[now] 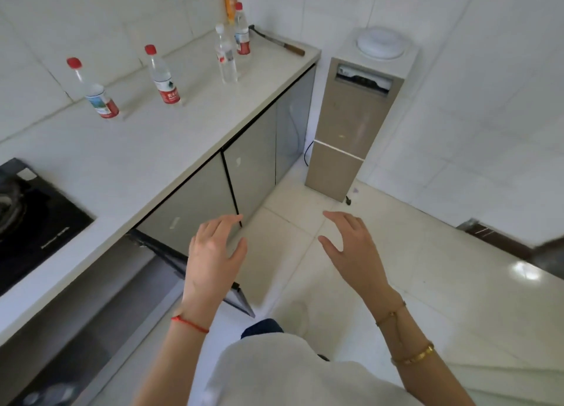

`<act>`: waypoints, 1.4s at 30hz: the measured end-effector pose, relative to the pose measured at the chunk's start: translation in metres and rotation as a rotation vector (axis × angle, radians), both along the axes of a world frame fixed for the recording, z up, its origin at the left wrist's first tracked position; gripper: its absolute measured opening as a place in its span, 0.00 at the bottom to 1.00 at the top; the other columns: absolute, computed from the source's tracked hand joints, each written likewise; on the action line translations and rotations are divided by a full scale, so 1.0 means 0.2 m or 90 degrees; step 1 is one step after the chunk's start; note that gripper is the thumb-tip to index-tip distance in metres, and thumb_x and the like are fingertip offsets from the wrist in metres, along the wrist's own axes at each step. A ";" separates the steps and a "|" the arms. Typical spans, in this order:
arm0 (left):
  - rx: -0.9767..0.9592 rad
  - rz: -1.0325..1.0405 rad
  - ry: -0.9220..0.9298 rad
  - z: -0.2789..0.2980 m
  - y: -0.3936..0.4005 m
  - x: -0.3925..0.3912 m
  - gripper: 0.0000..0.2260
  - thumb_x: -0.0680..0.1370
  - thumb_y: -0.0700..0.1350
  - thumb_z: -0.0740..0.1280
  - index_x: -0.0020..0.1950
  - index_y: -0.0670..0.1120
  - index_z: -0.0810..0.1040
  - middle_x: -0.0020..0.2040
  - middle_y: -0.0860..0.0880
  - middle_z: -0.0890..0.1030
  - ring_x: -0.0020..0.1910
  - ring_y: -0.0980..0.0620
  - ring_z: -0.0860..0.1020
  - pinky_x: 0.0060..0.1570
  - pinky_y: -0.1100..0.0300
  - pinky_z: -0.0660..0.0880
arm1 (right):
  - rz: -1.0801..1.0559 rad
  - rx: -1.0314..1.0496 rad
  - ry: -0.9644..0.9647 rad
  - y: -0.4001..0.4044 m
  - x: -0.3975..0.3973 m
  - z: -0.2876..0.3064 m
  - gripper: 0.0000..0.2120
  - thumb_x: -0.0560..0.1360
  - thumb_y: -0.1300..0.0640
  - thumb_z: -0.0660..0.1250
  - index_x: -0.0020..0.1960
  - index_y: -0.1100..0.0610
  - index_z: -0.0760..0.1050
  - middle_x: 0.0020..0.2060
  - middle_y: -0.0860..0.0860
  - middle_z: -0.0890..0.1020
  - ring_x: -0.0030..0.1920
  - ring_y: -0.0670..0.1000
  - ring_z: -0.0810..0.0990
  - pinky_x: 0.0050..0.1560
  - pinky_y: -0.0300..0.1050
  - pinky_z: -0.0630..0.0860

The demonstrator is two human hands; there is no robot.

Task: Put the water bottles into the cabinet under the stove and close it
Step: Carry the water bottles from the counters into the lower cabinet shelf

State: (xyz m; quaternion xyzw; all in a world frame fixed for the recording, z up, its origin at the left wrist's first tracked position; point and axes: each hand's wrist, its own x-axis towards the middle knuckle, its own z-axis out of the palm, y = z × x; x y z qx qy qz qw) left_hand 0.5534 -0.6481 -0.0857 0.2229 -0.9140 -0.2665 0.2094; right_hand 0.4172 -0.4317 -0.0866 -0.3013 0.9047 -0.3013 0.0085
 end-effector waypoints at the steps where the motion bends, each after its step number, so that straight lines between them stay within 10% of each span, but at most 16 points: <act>1: -0.001 0.010 0.002 0.00 0.00 -0.06 0.16 0.74 0.40 0.71 0.61 0.46 0.78 0.54 0.48 0.81 0.56 0.45 0.77 0.54 0.45 0.76 | 0.010 -0.003 -0.004 -0.01 -0.08 0.00 0.20 0.77 0.55 0.67 0.68 0.54 0.71 0.62 0.49 0.76 0.62 0.50 0.72 0.63 0.48 0.72; 21: -0.036 0.214 0.017 0.02 -0.82 -1.15 0.16 0.74 0.40 0.71 0.62 0.47 0.77 0.58 0.50 0.81 0.60 0.47 0.76 0.59 0.47 0.75 | 0.237 -0.006 -0.001 -1.15 -1.48 0.01 0.21 0.77 0.53 0.67 0.68 0.55 0.71 0.62 0.50 0.76 0.64 0.50 0.71 0.62 0.38 0.65; 42: -0.039 0.555 0.003 0.12 -1.65 -1.54 0.16 0.75 0.41 0.70 0.64 0.48 0.77 0.60 0.50 0.80 0.61 0.48 0.76 0.61 0.51 0.74 | 0.541 -0.068 0.014 -2.64 -2.09 0.06 0.22 0.76 0.56 0.68 0.68 0.55 0.70 0.62 0.50 0.76 0.61 0.51 0.71 0.62 0.38 0.66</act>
